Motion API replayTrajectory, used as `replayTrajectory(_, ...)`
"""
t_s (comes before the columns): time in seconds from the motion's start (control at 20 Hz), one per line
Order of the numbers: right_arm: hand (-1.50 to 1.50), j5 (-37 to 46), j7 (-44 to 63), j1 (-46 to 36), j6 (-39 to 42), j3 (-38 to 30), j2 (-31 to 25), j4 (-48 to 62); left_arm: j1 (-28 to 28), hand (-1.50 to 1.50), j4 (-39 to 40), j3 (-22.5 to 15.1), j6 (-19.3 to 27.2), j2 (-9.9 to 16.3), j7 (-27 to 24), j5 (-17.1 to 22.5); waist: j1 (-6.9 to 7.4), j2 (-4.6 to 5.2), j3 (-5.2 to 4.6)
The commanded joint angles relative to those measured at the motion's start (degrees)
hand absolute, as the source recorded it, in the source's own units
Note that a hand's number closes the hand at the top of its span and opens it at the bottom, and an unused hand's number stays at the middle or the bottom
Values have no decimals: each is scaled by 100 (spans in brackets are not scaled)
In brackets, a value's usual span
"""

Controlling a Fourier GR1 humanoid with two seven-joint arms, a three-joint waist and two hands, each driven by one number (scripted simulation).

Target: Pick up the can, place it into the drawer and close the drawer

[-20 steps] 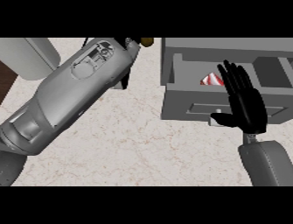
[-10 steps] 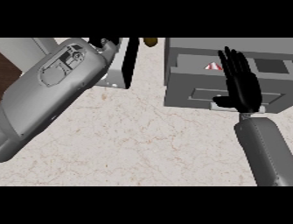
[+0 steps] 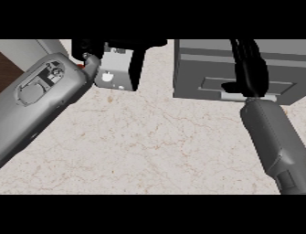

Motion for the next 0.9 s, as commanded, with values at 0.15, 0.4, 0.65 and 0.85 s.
replayTrajectory(0.15, -150, 90, 138, -1106, -482, -288, 73, 1425, 564, -150, -436, 111, -44, 146, -180, -144, 48, 132, 66)
replayTrajectory(0.4, -150, 157, 285, -1627, -531, -362, 8, 1913, 899, -150, -1000, 18, 159, 187, 0, -279, 90, 121, 66)
replayTrajectory(0.65, -150, 40, 163, -1816, -648, -542, -126, 2203, 1333, -150, -1442, 34, -124, 514, -99, -288, 222, 153, 68)
replayTrajectory(0.85, -150, 111, 229, -1992, -781, -560, -68, 2436, 1116, -150, -1291, 192, -144, 556, 155, -305, 123, 168, 73)
